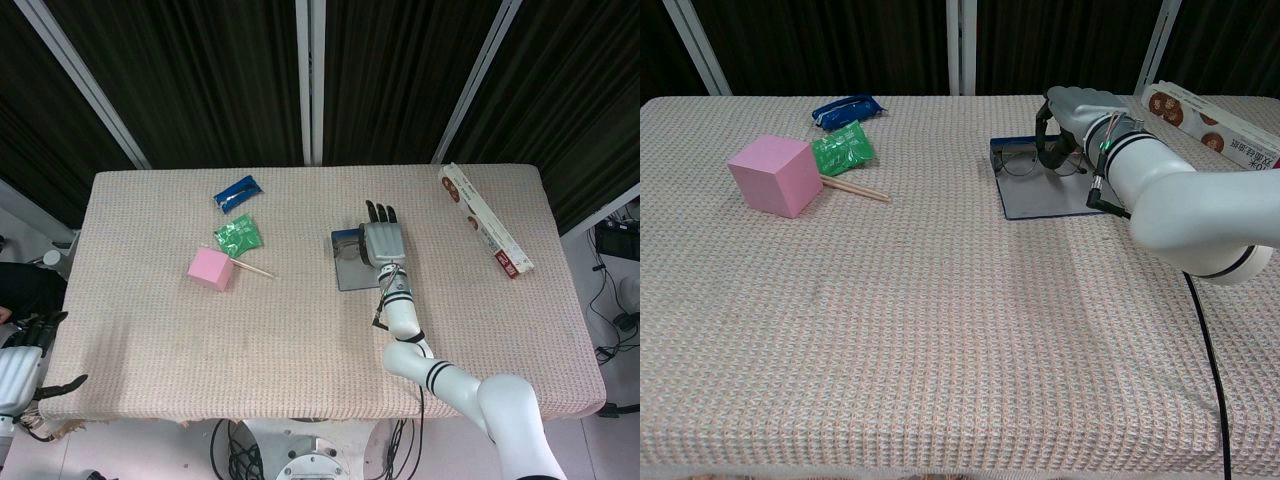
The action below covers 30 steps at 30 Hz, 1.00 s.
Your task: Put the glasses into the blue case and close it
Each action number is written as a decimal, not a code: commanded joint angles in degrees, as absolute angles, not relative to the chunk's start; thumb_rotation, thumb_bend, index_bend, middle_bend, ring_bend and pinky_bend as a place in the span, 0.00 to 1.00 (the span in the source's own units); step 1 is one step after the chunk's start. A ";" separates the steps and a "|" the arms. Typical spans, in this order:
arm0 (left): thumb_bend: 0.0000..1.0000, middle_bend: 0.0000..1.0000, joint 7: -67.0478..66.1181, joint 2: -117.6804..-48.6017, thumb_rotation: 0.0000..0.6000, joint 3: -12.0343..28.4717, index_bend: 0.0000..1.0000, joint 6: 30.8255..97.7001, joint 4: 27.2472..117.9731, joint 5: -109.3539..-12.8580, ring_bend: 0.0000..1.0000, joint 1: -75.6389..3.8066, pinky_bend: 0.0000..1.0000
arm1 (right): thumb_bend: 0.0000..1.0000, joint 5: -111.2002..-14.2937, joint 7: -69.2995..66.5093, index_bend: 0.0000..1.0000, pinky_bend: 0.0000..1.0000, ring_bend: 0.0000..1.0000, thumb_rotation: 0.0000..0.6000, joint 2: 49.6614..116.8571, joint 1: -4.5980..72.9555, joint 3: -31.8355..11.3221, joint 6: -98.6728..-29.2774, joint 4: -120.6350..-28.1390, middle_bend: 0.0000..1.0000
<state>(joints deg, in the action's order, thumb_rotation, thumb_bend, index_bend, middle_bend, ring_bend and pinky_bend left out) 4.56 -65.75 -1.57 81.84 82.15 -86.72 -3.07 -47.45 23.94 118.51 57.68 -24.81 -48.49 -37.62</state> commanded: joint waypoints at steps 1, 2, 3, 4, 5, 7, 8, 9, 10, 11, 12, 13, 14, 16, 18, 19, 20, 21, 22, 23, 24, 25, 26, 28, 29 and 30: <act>0.09 0.11 4.57 -65.72 0.74 -1.56 0.09 81.85 82.13 -86.74 0.11 -3.08 0.26 | 0.38 -48.13 23.60 0.65 0.00 0.00 1.00 118.90 57.88 -24.91 -48.79 -36.70 0.00; 0.09 0.11 4.57 -65.70 0.74 -1.55 0.09 81.85 82.14 -86.72 0.11 -3.08 0.26 | 0.38 -48.22 23.62 0.65 0.00 0.00 1.00 119.02 57.88 -24.97 -48.74 -36.30 0.00; 0.09 0.11 4.58 -65.68 0.74 -1.55 0.09 81.84 82.13 -86.68 0.11 -3.07 0.26 | 0.38 -48.24 23.70 0.65 0.00 0.00 1.00 119.07 57.90 -25.06 -48.73 -36.04 0.00; 0.09 0.11 4.61 -65.68 0.74 -1.54 0.09 81.83 82.11 -86.64 0.11 -3.05 0.26 | 0.38 -48.30 23.78 0.65 0.00 0.00 1.00 119.11 57.89 -25.12 -48.75 -35.83 0.00; 0.09 0.11 4.65 -65.68 0.74 -1.54 0.09 81.80 82.09 -86.59 0.11 -3.04 0.26 | 0.38 -48.41 23.84 0.65 0.00 0.00 1.00 119.12 57.86 -25.12 -48.75 -35.64 0.00; 0.09 0.11 4.70 -65.72 0.74 -1.55 0.09 81.65 81.98 -86.51 0.11 -3.06 0.26 | 0.38 -48.66 23.89 0.65 0.00 0.00 1.00 119.11 57.72 -25.08 -48.63 -35.35 0.00; 0.09 0.11 4.73 -65.77 0.74 -1.55 0.09 81.58 81.93 -86.48 0.11 -3.09 0.26 | 0.38 -48.73 23.83 0.65 0.00 0.00 1.00 119.12 57.65 -25.11 -48.57 -35.27 0.00; 0.09 0.11 4.77 -65.82 0.74 -1.55 0.09 81.47 81.87 -86.46 0.11 -3.13 0.26 | 0.38 -48.77 23.81 0.65 0.00 0.00 1.00 119.13 57.60 -25.16 -48.38 -35.17 0.00; 0.09 0.11 4.79 -65.86 0.74 -1.55 0.09 81.39 81.83 -86.45 0.11 -3.18 0.26 | 0.38 -48.77 23.88 0.65 0.00 0.00 1.00 119.13 57.59 -25.20 -48.19 -35.09 0.00; 0.09 0.11 4.79 -65.89 0.74 -1.53 0.09 81.33 81.80 -86.44 0.11 -3.22 0.26 | 0.38 -48.75 23.93 0.65 0.00 0.00 1.00 119.13 57.62 -25.29 -47.98 -35.03 0.00; 0.09 0.11 4.77 -65.92 0.74 -1.52 0.09 81.27 81.79 -86.44 0.11 -3.26 0.26 | 0.38 -48.73 23.97 0.64 0.00 0.00 1.00 119.17 57.65 -25.39 -47.80 -34.95 0.00; 0.09 0.11 4.77 -65.93 0.74 -1.51 0.09 81.24 81.79 -86.45 0.11 -3.29 0.26 | 0.38 -48.76 23.95 0.64 0.00 0.00 1.00 119.20 57.68 -25.45 -47.66 -34.90 0.00; 0.09 0.11 4.77 -65.92 0.74 -1.51 0.09 81.20 81.80 -86.45 0.11 -3.31 0.26 | 0.38 -48.82 23.89 0.64 0.00 0.00 1.00 119.27 57.69 -25.50 -47.50 -34.81 0.00; 0.09 0.11 4.70 -65.89 0.74 -1.51 0.09 81.17 81.80 -86.42 0.11 -3.32 0.26 | 0.38 -48.95 23.70 0.63 0.00 0.00 1.00 119.34 57.73 -25.60 -47.33 -34.70 0.00; 0.09 0.11 4.65 -65.85 0.74 -1.48 0.09 81.16 81.81 -86.32 0.11 -3.31 0.26 | 0.38 -49.14 23.49 0.62 0.00 0.00 1.00 119.41 57.80 -25.72 -47.19 -34.52 0.00; 0.09 0.11 4.64 -65.82 0.74 -1.46 0.09 81.16 81.82 -86.28 0.11 -3.30 0.26 | 0.38 -49.21 23.40 0.62 0.00 0.00 1.00 119.46 57.80 -25.73 -47.12 -34.42 0.00; 0.09 0.11 4.62 -65.80 0.75 -1.46 0.09 81.14 81.82 -86.24 0.11 -3.30 0.26 | 0.38 -49.31 23.31 0.62 0.00 0.00 1.00 119.50 57.85 -25.79 -47.03 -34.26 0.00; 0.09 0.11 4.61 -65.79 0.74 -1.46 0.09 81.12 81.84 -86.24 0.11 -3.32 0.26 | 0.38 -49.36 23.26 0.60 0.00 0.00 1.00 119.53 57.88 -25.84 -46.95 -34.16 0.00; 0.09 0.11 4.60 -65.79 0.75 -1.46 0.09 81.09 81.85 -86.23 0.11 -3.33 0.26 | 0.38 -49.38 23.24 0.59 0.00 0.00 1.00 119.57 57.88 -25.87 -46.84 -34.06 0.00; 0.09 0.11 4.60 -65.81 0.75 -1.46 0.09 81.03 81.86 -86.21 0.11 -3.35 0.26 | 0.38 -49.45 23.21 0.55 0.00 0.00 1.00 119.58 57.88 -25.88 -46.72 -33.96 0.00; 0.09 0.11 4.61 -65.84 0.75 -1.46 0.09 80.99 81.86 -86.19 0.11 -3.36 0.26 | 0.38 -49.57 23.14 0.51 0.00 0.00 1.00 119.58 57.86 -25.87 -46.68 -33.94 0.00; 0.09 0.11 4.62 -65.87 0.76 -1.46 0.09 80.94 81.81 -86.17 0.11 -3.37 0.26 | 0.38 -49.74 23.02 0.45 0.00 0.00 1.00 119.57 57.84 -25.83 -46.73 -33.92 0.00; 0.09 0.11 4.64 -65.90 0.76 -1.47 0.09 80.90 81.77 -86.17 0.11 -3.39 0.26 | 0.38 -49.89 22.86 0.39 0.00 0.00 1.00 119.56 57.81 -25.82 -46.77 -33.92 0.00; 0.09 0.11 4.71 -65.98 0.77 -1.47 0.09 80.82 81.70 -86.17 0.11 -3.44 0.26 | 0.38 -50.11 22.55 0.27 0.00 0.00 1.00 119.45 57.68 -25.84 -46.64 -34.06 0.00; 0.09 0.11 4.73 -66.00 0.77 -1.47 0.09 80.81 81.67 -86.18 0.11 -3.45 0.26 | 0.38 -50.22 22.48 0.20 0.00 0.00 1.00 119.37 57.65 -25.84 -46.64 -34.15 0.00; 0.09 0.11 4.75 -66.02 0.78 -1.46 0.09 80.80 81.65 -86.18 0.11 -3.46 0.26 | 0.38 -50.37 22.40 0.14 0.00 0.00 1.00 119.29 57.59 -25.78 -46.63 -34.23 0.00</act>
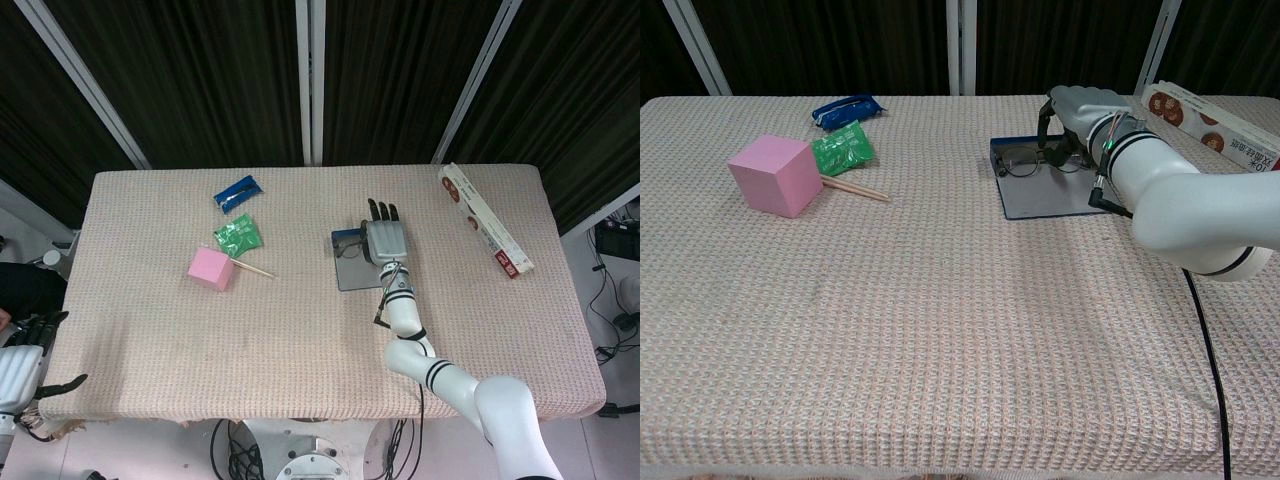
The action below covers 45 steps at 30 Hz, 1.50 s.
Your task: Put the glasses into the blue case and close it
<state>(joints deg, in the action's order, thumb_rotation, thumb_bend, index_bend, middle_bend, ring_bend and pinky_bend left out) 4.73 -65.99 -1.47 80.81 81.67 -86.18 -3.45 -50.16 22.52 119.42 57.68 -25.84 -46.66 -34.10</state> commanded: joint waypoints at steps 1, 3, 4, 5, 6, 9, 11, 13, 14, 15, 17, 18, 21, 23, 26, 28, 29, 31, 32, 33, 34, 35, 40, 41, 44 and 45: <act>0.09 0.11 4.76 -66.03 0.78 -1.47 0.09 80.76 81.64 -86.17 0.11 -3.47 0.26 | 0.38 -50.52 22.32 0.09 0.00 0.00 1.00 119.22 57.51 -25.72 -46.66 -34.31 0.00; 0.09 0.11 4.80 -66.05 0.79 -1.49 0.09 80.74 81.62 -86.15 0.11 -3.46 0.26 | 0.38 -50.93 21.91 0.02 0.00 0.00 1.00 119.01 57.24 -25.62 -46.95 -34.67 0.00; 0.09 0.11 4.82 -66.05 0.79 -1.50 0.09 80.76 81.61 -86.14 0.11 -3.44 0.26 | 0.38 -51.12 21.69 0.00 0.00 0.00 1.00 118.90 57.08 -25.58 -47.17 -34.93 0.00; 0.09 0.11 4.84 -66.03 0.79 -1.52 0.09 80.82 81.65 -86.15 0.11 -3.40 0.26 | 0.38 -51.42 21.33 0.00 0.00 0.00 1.00 118.67 56.78 -25.51 -47.60 -35.48 0.00; 0.09 0.11 4.86 -66.01 0.79 -1.51 0.09 80.89 81.67 -86.15 0.11 -3.36 0.26 | 0.38 -51.79 20.93 0.00 0.00 0.00 1.00 118.40 56.45 -25.39 -48.07 -36.14 0.00; 0.09 0.11 4.99 -65.96 0.80 -1.51 0.09 81.23 81.65 -86.16 0.11 -3.17 0.26 | 0.38 -54.07 18.95 0.00 0.00 0.00 1.00 116.59 54.23 -24.00 -50.37 -40.16 0.00; 0.09 0.11 5.11 -65.95 0.81 -1.52 0.10 81.37 81.60 -86.15 0.11 -3.06 0.26 | 0.38 -56.05 17.79 0.00 0.00 0.00 1.00 114.58 51.90 -22.26 -52.10 -44.32 0.00; 0.09 0.11 5.20 -65.99 0.80 -1.54 0.09 81.49 81.49 -86.13 0.11 -2.96 0.26 | 0.36 -58.43 17.44 0.00 0.00 0.00 1.00 111.50 48.52 -19.52 -54.50 -50.29 0.00; 0.09 0.11 5.23 -66.01 0.80 -1.56 0.09 81.49 81.44 -86.15 0.11 -2.94 0.26 | 0.36 -59.36 17.63 0.00 0.00 0.00 1.00 110.06 47.06 -18.28 -55.58 -52.91 0.00; 0.09 0.11 5.25 -66.06 0.80 -1.60 0.09 81.48 81.38 -86.20 0.11 -2.94 0.26 | 0.34 -60.40 18.06 0.00 0.00 0.00 1.00 108.21 45.20 -16.72 -56.98 -56.20 0.00; 0.09 0.11 5.20 -66.16 0.80 -1.66 0.09 81.49 81.36 -86.37 0.11 -2.96 0.26 | 0.33 -61.63 19.05 0.00 0.00 0.00 1.00 105.32 42.42 -14.33 -58.81 -61.20 0.00; 0.09 0.11 5.16 -66.21 0.80 -1.69 0.10 81.49 81.39 -86.47 0.11 -2.99 0.26 | 0.32 -61.95 19.60 0.00 0.00 0.00 1.00 104.25 41.45 -13.40 -59.31 -62.90 0.00; 0.09 0.11 4.84 -66.32 0.81 -1.79 0.10 81.47 81.62 -86.84 0.11 -3.11 0.26 | 0.27 -62.35 21.64 0.00 0.00 0.00 1.00 101.64 39.22 -10.95 -59.87 -66.77 0.00; 0.09 0.11 4.59 -66.34 0.81 -1.84 0.10 81.43 81.84 -86.97 0.11 -3.18 0.26 | 0.22 -62.13 22.78 0.00 0.00 0.00 1.00 100.74 38.45 -10.02 -59.69 -68.10 0.00; 0.09 0.11 4.20 -66.29 0.82 -1.85 0.10 81.37 82.26 -87.09 0.11 -3.29 0.26 | 0.15 -60.26 25.46 0.00 0.00 0.00 1.00 99.49 38.05 -9.35 -57.99 -69.57 0.00; 0.09 0.11 4.03 -66.24 0.82 -1.84 0.10 81.33 82.41 -87.10 0.11 -3.35 0.26 | 0.10 -59.22 26.46 0.00 0.00 0.00 1.00 99.12 38.14 -9.60 -57.33 -70.03 0.00; 0.09 0.11 3.97 -66.21 0.82 -1.81 0.10 81.28 82.48 -87.05 0.11 -3.38 0.26 | 0.09 -58.81 26.86 0.00 0.00 0.00 1.00 99.05 38.23 -9.82 -57.16 -70.16 0.00; 0.09 0.11 3.95 -66.22 0.81 -1.75 0.10 81.12 82.53 -86.90 0.11 -3.46 0.26 | 0.09 -58.46 27.11 0.00 0.00 0.00 1.00 99.16 38.39 -10.18 -57.02 -70.14 0.00; 0.09 0.11 3.98 -66.26 0.81 -1.72 0.10 81.05 82.51 -86.86 0.11 -3.49 0.26 | 0.09 -58.32 27.11 0.00 0.00 0.00 1.00 99.31 38.46 -10.37 -56.99 -70.03 0.00; 0.09 0.11 4.04 -66.33 0.81 -1.71 0.10 80.95 82.47 -86.80 0.11 -3.53 0.26 | 0.09 -58.17 27.09 0.00 0.00 0.00 1.00 99.52 38.54 -10.54 -56.93 -69.91 0.00; 0.09 0.11 4.13 -66.42 0.81 -1.73 0.10 80.79 82.41 -86.73 0.11 -3.57 0.26 | 0.09 -58.00 27.18 0.00 0.00 0.00 1.00 99.76 38.67 -10.70 -56.79 -69.67 0.00; 0.09 0.11 4.19 -66.49 0.81 -1.77 0.10 80.69 82.34 -86.72 0.11 -3.59 0.26 | 0.09 -57.93 27.25 0.00 0.00 0.00 1.00 99.97 38.78 -10.77 -56.67 -69.43 0.00; 0.09 0.11 4.58 -66.79 0.82 -1.92 0.10 80.59 81.83 -86.70 0.11 -3.52 0.26 | 0.12 -57.85 26.81 0.00 0.00 0.00 1.00 101.34 39.35 -11.54 -56.49 -67.58 0.00; 0.09 0.11 4.68 -66.78 0.81 -1.90 0.10 80.58 81.69 -86.65 0.11 -3.51 0.26 | 0.13 -57.86 26.77 0.00 0.00 0.00 1.00 101.64 39.53 -11.71 -56.39 -67.13 0.00; 0.09 0.11 4.92 -66.74 0.81 -1.83 0.10 80.69 81.49 -86.61 0.11 -3.49 0.26 | 0.14 -57.75 26.84 0.00 0.00 0.00 1.00 102.27 39.93 -12.03 -56.09 -66.17 0.00; 0.10 0.11 5.02 -66.73 0.81 -1.81 0.10 80.72 81.44 -86.64 0.11 -3.50 0.26 | 0.15 -57.62 26.84 0.00 0.00 0.00 1.00 102.55 40.11 -12.20 -55.90 -65.73 0.00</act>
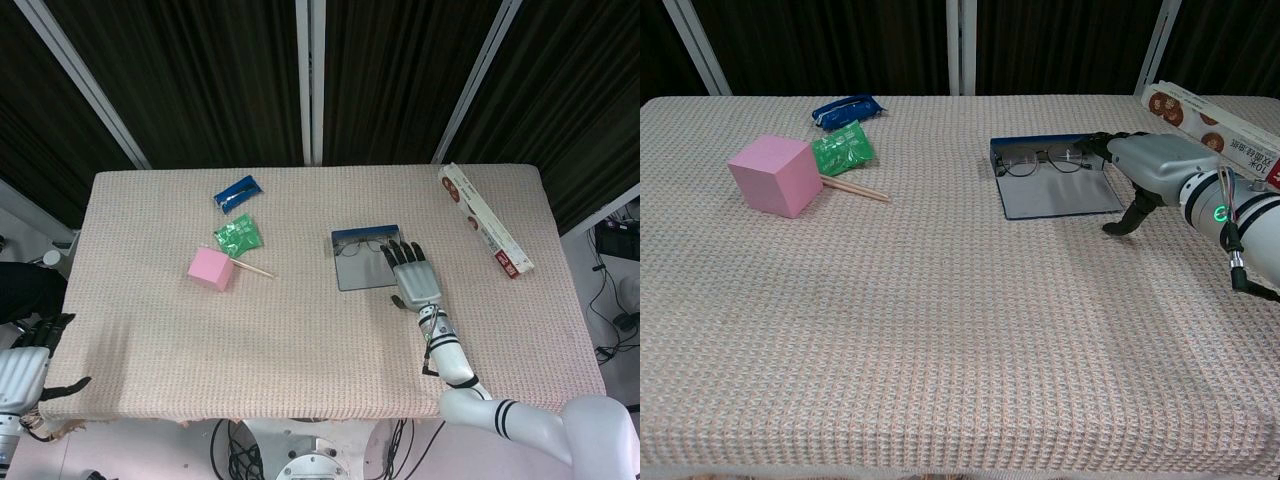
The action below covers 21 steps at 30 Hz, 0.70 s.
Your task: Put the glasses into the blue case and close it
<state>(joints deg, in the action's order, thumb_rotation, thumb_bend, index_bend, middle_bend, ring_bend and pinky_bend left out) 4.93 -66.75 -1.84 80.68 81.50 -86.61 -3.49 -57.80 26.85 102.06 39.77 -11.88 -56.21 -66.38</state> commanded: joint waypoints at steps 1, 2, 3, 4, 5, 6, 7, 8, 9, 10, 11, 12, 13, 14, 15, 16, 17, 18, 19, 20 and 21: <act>0.10 0.11 5.05 -66.72 0.81 -1.80 0.10 80.72 81.41 -86.67 0.11 -3.53 0.26 | 0.15 -57.52 26.89 0.00 0.00 0.00 1.00 102.76 40.25 -12.31 -55.74 -65.39 0.00; 0.09 0.11 5.08 -66.71 0.81 -1.82 0.10 80.69 81.38 -86.69 0.11 -3.54 0.26 | 0.15 -57.45 26.87 0.00 0.00 0.00 1.00 103.00 40.38 -12.42 -55.60 -65.03 0.00; 0.09 0.11 5.09 -66.70 0.81 -1.82 0.10 80.64 81.37 -86.71 0.11 -3.58 0.26 | 0.16 -57.37 26.85 0.00 0.00 0.00 1.00 103.32 40.56 -12.54 -55.39 -64.54 0.00; 0.09 0.11 5.12 -66.69 0.81 -1.82 0.10 80.61 81.35 -86.71 0.11 -3.61 0.26 | 0.16 -57.27 26.91 0.00 0.00 0.00 1.00 103.56 40.69 -12.59 -55.19 -64.17 0.00; 0.09 0.11 5.16 -66.69 0.81 -1.82 0.10 80.58 81.32 -86.71 0.11 -3.63 0.26 | 0.16 -57.15 27.00 0.00 0.00 0.00 1.00 103.80 40.80 -12.60 -54.98 -63.79 0.00; 0.09 0.11 5.21 -66.68 0.81 -1.83 0.10 80.54 81.29 -86.69 0.11 -3.64 0.26 | 0.16 -56.98 27.14 0.00 0.00 0.00 1.00 104.10 40.94 -12.61 -54.68 -63.32 0.00; 0.09 0.11 5.25 -66.68 0.81 -1.82 0.10 80.52 81.26 -86.66 0.11 -3.65 0.26 | 0.17 -56.83 27.25 0.00 0.00 0.00 1.00 104.29 41.04 -12.63 -54.45 -63.00 0.00; 0.09 0.11 5.29 -66.67 0.82 -1.82 0.10 80.51 81.22 -86.65 0.11 -3.65 0.26 | 0.17 -56.70 27.35 0.01 0.00 0.00 1.00 104.51 41.12 -12.64 -54.24 -62.68 0.00; 0.09 0.11 5.35 -66.66 0.82 -1.81 0.10 80.47 81.18 -86.61 0.11 -3.66 0.26 | 0.18 -56.51 27.44 0.02 0.00 0.00 1.00 104.81 41.23 -12.69 -54.02 -62.28 0.00; 0.09 0.11 5.39 -66.67 0.82 -1.81 0.10 80.41 81.15 -86.58 0.11 -3.68 0.26 | 0.18 -56.35 27.50 0.03 0.00 0.00 1.00 105.00 41.32 -12.74 -53.83 -62.01 0.00; 0.09 0.11 5.42 -66.69 0.82 -1.83 0.10 80.33 81.12 -86.57 0.11 -3.70 0.26 | 0.18 -56.18 27.52 0.04 0.00 0.00 1.00 105.18 41.40 -12.82 -53.61 -61.72 0.00; 0.09 0.11 5.44 -66.71 0.82 -1.90 0.10 80.17 81.11 -86.59 0.11 -3.74 0.26 | 0.18 -56.00 27.55 0.04 0.00 0.00 1.00 105.42 41.53 -12.91 -53.35 -61.37 0.00; 0.09 0.11 5.46 -66.73 0.82 -1.95 0.10 80.08 81.13 -86.63 0.11 -3.78 0.26 | 0.18 -55.90 27.56 0.05 0.00 0.00 1.00 105.59 41.63 -12.97 -53.18 -61.12 0.00; 0.09 0.11 5.47 -66.77 0.83 -1.99 0.10 80.02 81.13 -86.68 0.11 -3.81 0.26 | 0.18 -55.81 27.57 0.06 0.00 0.00 1.00 105.76 41.73 -13.05 -53.05 -60.88 0.00; 0.09 0.11 5.51 -66.81 0.83 -2.02 0.10 79.99 81.12 -86.73 0.11 -3.83 0.26 | 0.19 -55.69 27.59 0.06 0.00 0.00 1.00 105.99 41.87 -13.16 -52.86 -60.54 0.00; 0.09 0.11 5.53 -66.84 0.83 -2.02 0.10 79.99 81.11 -86.74 0.11 -3.84 0.26 | 0.19 -55.61 27.56 0.07 0.00 0.00 1.00 106.15 41.98 -13.26 -52.70 -60.30 0.00; 0.09 0.11 5.55 -66.88 0.83 -2.02 0.10 80.00 81.07 -86.75 0.11 -3.84 0.26 | 0.19 -55.54 27.51 0.07 0.00 0.00 1.00 106.30 42.11 -13.35 -52.53 -60.09 0.00; 0.09 0.11 5.58 -66.91 0.83 -2.01 0.10 79.99 81.02 -86.71 0.11 -3.84 0.26 | 0.19 -55.48 27.44 0.08 0.00 0.00 1.00 106.50 42.27 -13.48 -52.30 -59.81 0.00; 0.09 0.11 5.59 -66.92 0.83 -2.01 0.10 79.98 80.99 -86.69 0.11 -3.84 0.26 | 0.19 -55.46 27.30 0.09 0.00 0.00 1.00 106.66 42.39 -13.58 -52.14 -59.61 0.00; 0.09 0.11 5.64 -66.96 0.84 -1.99 0.10 79.99 80.91 -86.65 0.11 -3.83 0.26 | 0.19 -55.39 27.05 0.11 0.00 0.00 1.00 106.90 42.53 -13.73 -51.91 -59.31 0.00; 0.09 0.11 5.69 -67.00 0.83 -1.98 0.10 80.01 80.86 -86.64 0.11 -3.82 0.26 | 0.20 -55.33 26.84 0.12 0.00 0.00 1.00 107.09 42.65 -13.87 -51.72 -59.09 0.00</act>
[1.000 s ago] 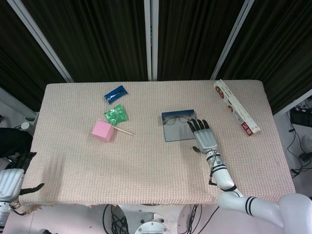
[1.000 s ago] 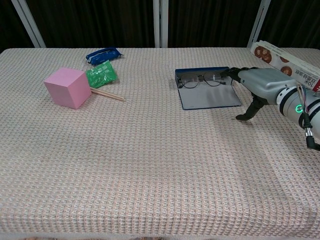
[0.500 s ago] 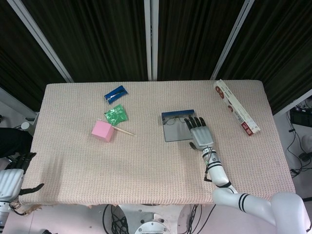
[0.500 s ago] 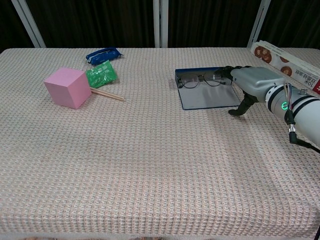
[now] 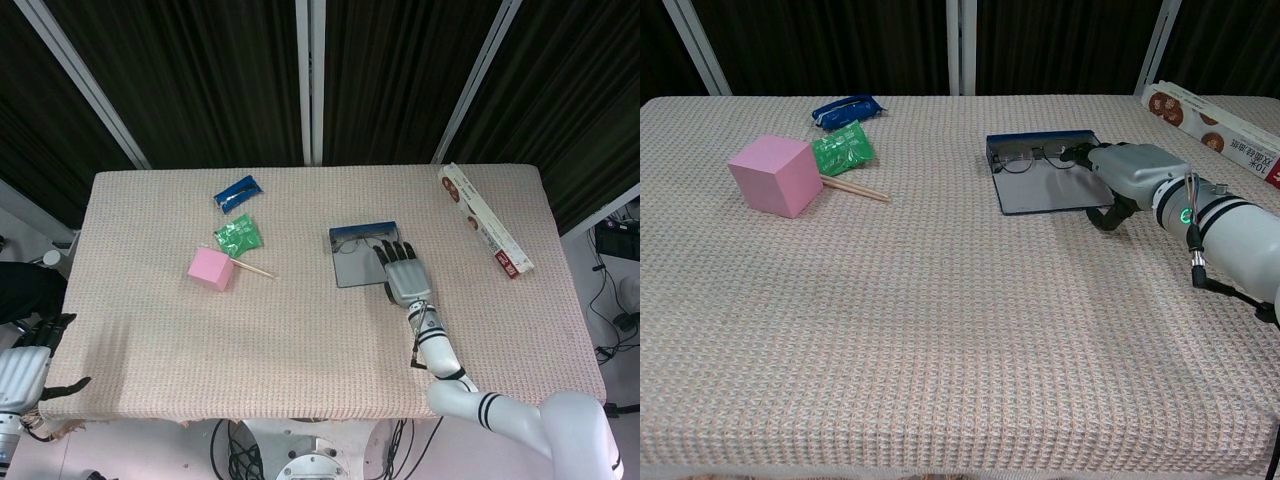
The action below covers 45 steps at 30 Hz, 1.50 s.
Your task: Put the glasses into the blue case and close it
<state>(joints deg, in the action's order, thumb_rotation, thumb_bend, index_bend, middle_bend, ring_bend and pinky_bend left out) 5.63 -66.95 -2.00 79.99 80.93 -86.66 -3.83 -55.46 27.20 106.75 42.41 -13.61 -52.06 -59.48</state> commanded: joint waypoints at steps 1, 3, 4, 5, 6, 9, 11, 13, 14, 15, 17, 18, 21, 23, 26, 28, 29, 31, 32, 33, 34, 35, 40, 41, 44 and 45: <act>0.09 0.11 5.74 -67.03 0.83 -1.99 0.10 80.03 80.81 -86.63 0.11 -3.81 0.26 | 0.21 -55.26 26.60 0.14 0.00 0.00 1.00 107.28 42.77 -14.03 -51.54 -58.85 0.00; 0.10 0.11 5.82 -67.12 0.83 -2.02 0.10 80.10 80.66 -86.69 0.11 -3.78 0.26 | 0.26 -55.07 25.91 0.18 0.00 0.00 1.00 107.86 42.96 -14.46 -51.34 -58.19 0.00; 0.10 0.11 5.86 -67.16 0.84 -2.02 0.10 80.16 80.60 -86.72 0.11 -3.76 0.26 | 0.28 -55.04 25.60 0.20 0.00 0.00 1.00 108.14 43.03 -14.66 -51.37 -57.88 0.00; 0.10 0.11 5.97 -67.20 0.84 -2.02 0.10 80.27 80.49 -86.75 0.11 -3.72 0.26 | 0.28 -55.12 25.15 0.22 0.00 0.00 1.00 108.52 43.13 -14.89 -51.46 -57.48 0.00; 0.10 0.11 6.08 -67.24 0.84 -2.00 0.10 80.35 80.39 -86.76 0.11 -3.69 0.26 | 0.28 -55.27 24.82 0.24 0.00 0.00 1.00 108.78 43.22 -15.00 -51.52 -57.16 0.00; 0.10 0.11 6.45 -67.36 0.84 -1.94 0.10 80.62 80.05 -86.79 0.11 -3.59 0.26 | 0.28 -55.87 24.14 0.33 0.00 0.00 1.00 109.67 43.53 -15.30 -51.98 -55.90 0.00; 0.10 0.11 6.74 -67.50 0.84 -1.90 0.10 80.86 79.80 -86.87 0.11 -3.53 0.26 | 0.29 -56.39 23.44 0.37 0.00 0.00 1.00 110.20 43.76 -15.54 -52.26 -55.08 0.00; 0.10 0.11 7.06 -67.64 0.84 -1.87 0.09 81.07 79.57 -86.97 0.11 -3.47 0.26 | 0.30 -56.74 22.86 0.41 0.00 0.00 1.00 110.51 44.01 -15.74 -52.15 -54.48 0.00; 0.10 0.11 7.23 -67.73 0.84 -1.86 0.09 81.16 79.43 -87.02 0.11 -3.45 0.26 | 0.31 -56.96 22.39 0.42 0.00 0.00 1.00 110.64 44.18 -15.91 -52.00 -54.19 0.00; 0.10 0.11 7.31 -67.79 0.84 -1.87 0.09 81.19 79.34 -87.04 0.11 -3.43 0.26 | 0.31 -57.14 22.03 0.43 0.00 0.00 1.00 110.71 44.29 -16.03 -51.92 -54.03 0.00; 0.10 0.11 7.43 -67.92 0.84 -1.89 0.08 81.27 79.20 -87.09 0.11 -3.40 0.26 | 0.32 -57.73 21.09 0.46 0.00 0.00 1.00 110.77 44.51 -16.25 -51.91 -53.84 0.00; 0.09 0.11 7.55 -68.01 0.84 -1.88 0.08 81.33 79.10 -87.13 0.11 -3.38 0.26 | 0.33 -58.38 20.32 0.47 0.00 0.00 1.00 110.77 44.65 -16.34 -52.09 -53.72 0.00; 0.10 0.11 7.77 -68.25 0.84 -1.85 0.08 81.53 78.85 -87.21 0.11 -3.33 0.26 | 0.34 -59.68 18.95 0.50 0.00 0.00 1.00 110.80 44.94 -16.55 -52.63 -53.23 0.00; 0.10 0.11 7.86 -68.38 0.84 -1.84 0.08 81.55 78.71 -87.21 0.11 -3.33 0.26 | 0.35 -59.98 18.52 0.50 0.00 0.00 1.00 110.87 45.21 -16.89 -52.74 -52.90 0.00; 0.10 0.11 7.89 -68.52 0.83 -1.85 0.07 81.58 78.63 -87.23 0.11 -3.30 0.26 | 0.36 -60.25 18.08 0.50 0.00 0.00 1.00 111.00 45.60 -17.31 -52.74 -52.32 0.00; 0.10 0.11 7.82 -68.55 0.84 -1.89 0.07 81.54 78.66 -87.17 0.11 -3.26 0.26 | 0.36 -60.27 17.95 0.50 0.00 0.00 1.00 111.23 45.94 -17.66 -52.66 -51.53 0.00; 0.10 0.11 7.76 -68.55 0.84 -1.90 0.07 81.49 78.67 -87.13 0.11 -3.26 0.26 | 0.36 -60.24 17.88 0.50 0.00 0.00 1.00 111.38 46.08 -17.82 -52.64 -51.12 0.00; 0.10 0.11 7.66 -68.54 0.84 -1.90 0.07 81.37 78.72 -87.04 0.11 -3.27 0.26 | 0.36 -60.17 17.72 0.50 0.00 0.00 1.00 111.76 46.44 -18.20 -52.56 -50.06 0.00; 0.10 0.11 7.62 -68.54 0.84 -1.91 0.07 81.31 78.75 -87.01 0.11 -3.28 0.26 | 0.36 -60.08 17.68 0.50 0.00 0.00 1.00 111.92 46.61 -18.41 -52.47 -49.52 0.00; 0.10 0.11 7.56 -68.53 0.84 -1.90 0.07 81.22 78.78 -86.95 0.11 -3.30 0.26 | 0.36 -59.94 17.62 0.49 0.00 0.00 1.00 112.16 46.86 -18.64 -52.26 -48.77 0.00; 0.10 0.11 7.50 -68.53 0.84 -1.91 0.07 81.14 78.82 -86.92 0.11 -3.32 0.26 | 0.36 -59.81 17.59 0.49 0.00 0.00 1.00 112.34 47.11 -18.85 -52.00 -48.14 0.00; 0.10 0.11 7.44 -68.53 0.84 -1.92 0.07 81.07 78.85 -86.90 0.11 -3.34 0.26 | 0.36 -59.70 17.51 0.49 0.00 0.00 1.00 112.53 47.38 -19.07 -51.71 -47.53 0.00; 0.10 0.11 7.15 -68.49 0.83 -1.98 0.07 80.76 79.07 -86.64 0.11 -3.32 0.26 | 0.37 -59.79 15.69 0.48 0.00 0.00 1.00 113.72 49.41 -20.60 -50.60 -43.69 0.00; 0.10 0.11 7.10 -68.47 0.83 -1.99 0.07 80.69 79.11 -86.56 0.11 -3.31 0.26 | 0.37 -59.91 15.25 0.48 0.00 0.00 1.00 113.96 49.80 -20.84 -50.45 -42.93 0.00; 0.10 0.11 6.94 -68.49 0.84 -1.98 0.07 80.43 79.17 -86.36 0.11 -3.35 0.26 | 0.37 -60.36 13.86 0.48 0.00 0.00 1.00 114.80 51.17 -21.45 -49.79 -40.27 0.00; 0.10 0.11 6.89 -68.50 0.84 -1.96 0.07 80.28 79.21 -86.27 0.11 -3.39 0.26 | 0.37 -60.35 13.54 0.48 0.00 0.00 1.00 115.14 51.75 -21.72 -49.31 -39.20 0.00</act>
<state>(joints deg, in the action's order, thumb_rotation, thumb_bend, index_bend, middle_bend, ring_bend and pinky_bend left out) 6.91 -68.50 -1.96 80.30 79.20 -86.29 -3.38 -60.17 14.29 114.52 50.85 -21.19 -49.97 -40.44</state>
